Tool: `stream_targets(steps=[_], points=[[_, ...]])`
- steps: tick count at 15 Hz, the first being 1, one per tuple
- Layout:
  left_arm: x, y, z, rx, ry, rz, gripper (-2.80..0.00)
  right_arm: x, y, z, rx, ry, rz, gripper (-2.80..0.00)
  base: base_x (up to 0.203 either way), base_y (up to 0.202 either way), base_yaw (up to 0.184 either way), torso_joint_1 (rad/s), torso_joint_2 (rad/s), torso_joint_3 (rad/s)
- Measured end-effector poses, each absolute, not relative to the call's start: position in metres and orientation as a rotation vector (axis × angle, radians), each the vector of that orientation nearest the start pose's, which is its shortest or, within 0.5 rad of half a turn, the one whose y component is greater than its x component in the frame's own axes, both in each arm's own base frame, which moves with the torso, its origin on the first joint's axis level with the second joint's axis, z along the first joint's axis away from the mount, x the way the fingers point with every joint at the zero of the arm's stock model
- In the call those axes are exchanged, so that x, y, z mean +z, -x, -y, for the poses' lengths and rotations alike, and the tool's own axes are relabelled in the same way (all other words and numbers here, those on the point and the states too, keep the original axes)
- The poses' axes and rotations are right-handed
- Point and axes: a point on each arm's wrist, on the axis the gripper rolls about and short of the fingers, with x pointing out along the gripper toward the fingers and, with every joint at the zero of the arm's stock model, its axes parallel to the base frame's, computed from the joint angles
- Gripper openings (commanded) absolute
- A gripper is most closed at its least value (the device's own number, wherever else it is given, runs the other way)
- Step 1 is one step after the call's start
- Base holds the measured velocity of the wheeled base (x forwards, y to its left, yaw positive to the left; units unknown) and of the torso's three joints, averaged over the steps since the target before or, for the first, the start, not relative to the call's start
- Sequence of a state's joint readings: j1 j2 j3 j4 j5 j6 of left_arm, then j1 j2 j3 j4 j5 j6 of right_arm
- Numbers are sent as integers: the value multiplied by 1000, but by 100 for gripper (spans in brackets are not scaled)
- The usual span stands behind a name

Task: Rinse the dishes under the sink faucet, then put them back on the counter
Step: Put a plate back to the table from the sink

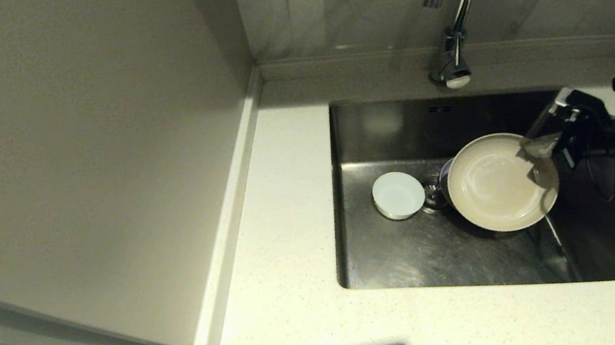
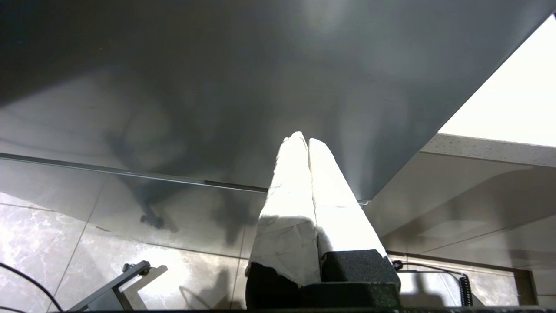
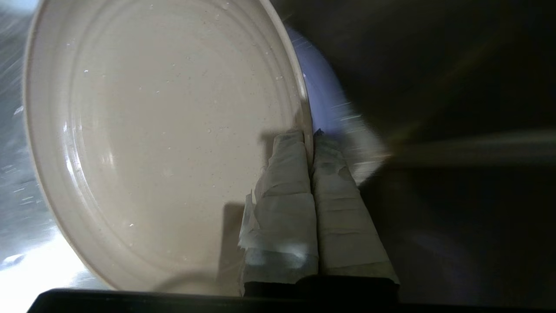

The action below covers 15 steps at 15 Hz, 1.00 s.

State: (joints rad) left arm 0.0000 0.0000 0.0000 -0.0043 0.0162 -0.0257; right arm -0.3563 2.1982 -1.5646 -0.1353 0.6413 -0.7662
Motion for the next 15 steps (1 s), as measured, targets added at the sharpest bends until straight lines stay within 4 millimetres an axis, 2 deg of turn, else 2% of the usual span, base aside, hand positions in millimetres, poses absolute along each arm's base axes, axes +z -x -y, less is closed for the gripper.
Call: stream_targets(steps=[3, 8, 12, 15], points=[[76, 23, 0, 16, 25, 4, -280, 193, -402, 164, 369, 500, -170, -280, 0, 0, 0, 0, 0, 0], [76, 23, 0, 16, 25, 4, -280, 262, -369, 172, 228, 347, 57, -280, 0, 0, 0, 0, 0, 0], [76, 23, 0, 16, 25, 4, -280, 316, -331, 179, 83, 241, 298, -280, 0, 0, 0, 0, 0, 0], [76, 23, 0, 16, 25, 4, -280, 370, -291, 182, -44, 150, 544, -280, 0, 0, 0, 0, 0, 0]])
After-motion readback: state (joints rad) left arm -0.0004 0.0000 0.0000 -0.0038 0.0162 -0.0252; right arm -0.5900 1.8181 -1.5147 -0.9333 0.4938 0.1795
